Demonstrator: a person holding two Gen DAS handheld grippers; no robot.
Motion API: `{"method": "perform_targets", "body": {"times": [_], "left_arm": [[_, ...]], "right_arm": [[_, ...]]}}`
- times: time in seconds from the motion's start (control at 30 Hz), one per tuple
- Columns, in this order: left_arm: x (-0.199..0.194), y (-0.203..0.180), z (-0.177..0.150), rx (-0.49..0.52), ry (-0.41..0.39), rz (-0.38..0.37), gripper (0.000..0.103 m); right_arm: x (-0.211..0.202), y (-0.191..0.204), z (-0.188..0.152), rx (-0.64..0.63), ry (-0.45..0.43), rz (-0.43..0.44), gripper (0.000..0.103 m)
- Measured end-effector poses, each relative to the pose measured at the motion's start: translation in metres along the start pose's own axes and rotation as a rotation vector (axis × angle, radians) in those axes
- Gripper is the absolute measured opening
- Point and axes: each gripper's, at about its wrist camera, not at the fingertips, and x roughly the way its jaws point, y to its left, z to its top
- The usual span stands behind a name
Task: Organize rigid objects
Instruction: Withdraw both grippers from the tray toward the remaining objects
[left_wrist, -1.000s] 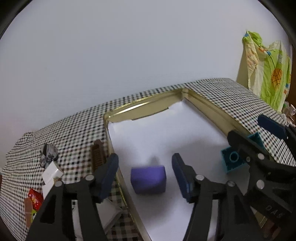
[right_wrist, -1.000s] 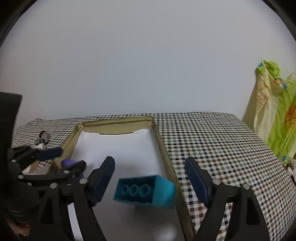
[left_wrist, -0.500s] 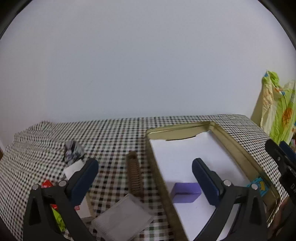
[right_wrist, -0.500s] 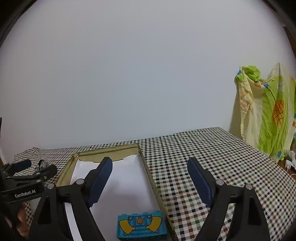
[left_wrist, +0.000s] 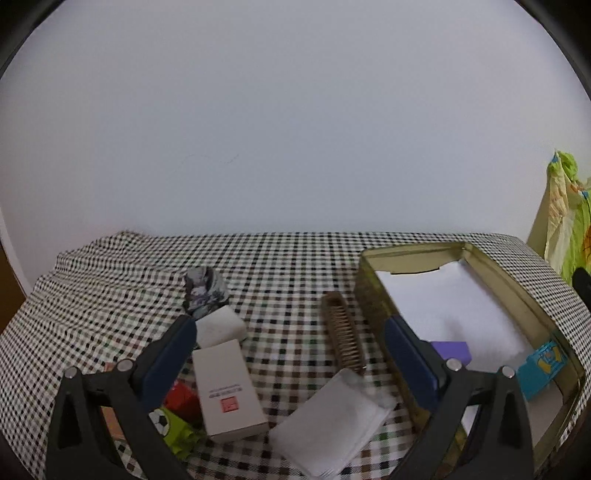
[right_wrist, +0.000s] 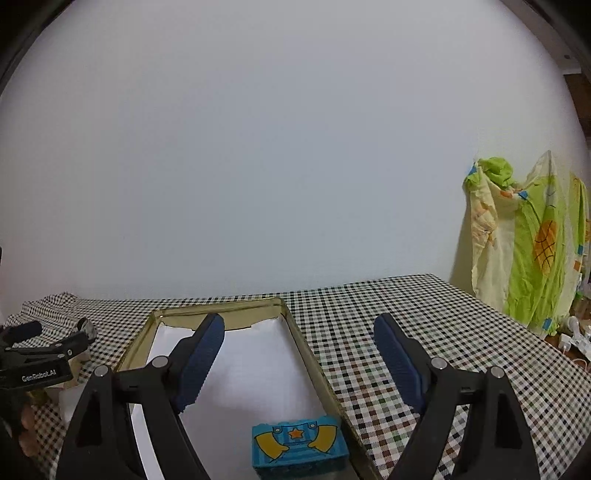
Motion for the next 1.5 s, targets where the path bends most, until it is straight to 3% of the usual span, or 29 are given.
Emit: {"method": "perform_targets", "body": {"times": [0.37,0.87,1.17,1.5], "left_arm": [[-0.003,0.015,-0.002,0.002,0.004,0.011,0.102],[-0.001,0.066,-0.006,0.001,0.014,0.084,0.102],[0.005,0.117,-0.006,-0.070,0.073,0.104,0.102],[0.009,0.163,-0.006,-0.130,0.117,0.141,0.102]], "right_arm": [[-0.018,0.023,-0.005,0.007,-0.017,0.024,0.085],[-0.031,0.080,-0.010,-0.018,0.003,0.153,0.085],[-0.031,0.120,-0.018,-0.021,0.088,0.271,0.085],[-0.010,0.168,-0.029,-0.008,0.283,0.346,0.085]]}}
